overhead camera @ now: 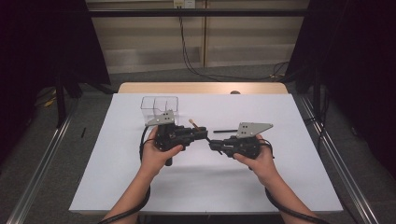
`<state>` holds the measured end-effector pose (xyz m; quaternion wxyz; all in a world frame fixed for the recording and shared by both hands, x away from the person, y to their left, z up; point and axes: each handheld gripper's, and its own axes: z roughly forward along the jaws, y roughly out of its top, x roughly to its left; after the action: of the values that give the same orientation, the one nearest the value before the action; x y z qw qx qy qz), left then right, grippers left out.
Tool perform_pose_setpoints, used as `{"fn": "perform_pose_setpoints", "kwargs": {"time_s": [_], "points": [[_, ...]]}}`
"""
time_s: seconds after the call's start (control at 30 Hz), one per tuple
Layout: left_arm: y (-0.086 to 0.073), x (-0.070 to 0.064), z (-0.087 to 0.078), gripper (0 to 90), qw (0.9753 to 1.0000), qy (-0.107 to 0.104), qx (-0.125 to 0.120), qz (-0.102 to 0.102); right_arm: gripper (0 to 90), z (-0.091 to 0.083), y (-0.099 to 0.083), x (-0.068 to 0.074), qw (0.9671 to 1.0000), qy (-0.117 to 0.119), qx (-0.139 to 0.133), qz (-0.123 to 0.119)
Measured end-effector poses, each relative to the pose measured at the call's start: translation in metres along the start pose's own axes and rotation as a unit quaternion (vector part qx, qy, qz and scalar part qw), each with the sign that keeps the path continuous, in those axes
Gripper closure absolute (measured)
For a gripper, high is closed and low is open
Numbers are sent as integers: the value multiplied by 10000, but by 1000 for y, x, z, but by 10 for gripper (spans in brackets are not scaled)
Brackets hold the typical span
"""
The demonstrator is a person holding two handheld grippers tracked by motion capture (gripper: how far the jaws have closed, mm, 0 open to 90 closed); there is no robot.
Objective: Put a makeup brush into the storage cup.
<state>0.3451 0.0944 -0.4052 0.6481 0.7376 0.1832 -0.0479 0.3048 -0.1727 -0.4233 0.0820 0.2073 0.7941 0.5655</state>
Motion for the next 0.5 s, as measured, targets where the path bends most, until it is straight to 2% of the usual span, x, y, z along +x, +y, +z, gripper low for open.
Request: {"fn": "perform_pose_setpoints", "kwargs": {"time_s": [0.2, 0.5], "points": [[0, -1, 1, 823, 10000, -48, -46, -70, 837, 3, -1, 0, 9999, -1, -7, 101], [-1, -3, 4, 833, 9999, 0, -149, 14, 846, 12, -3, 2, 9998, 49, -28, 207]]}}
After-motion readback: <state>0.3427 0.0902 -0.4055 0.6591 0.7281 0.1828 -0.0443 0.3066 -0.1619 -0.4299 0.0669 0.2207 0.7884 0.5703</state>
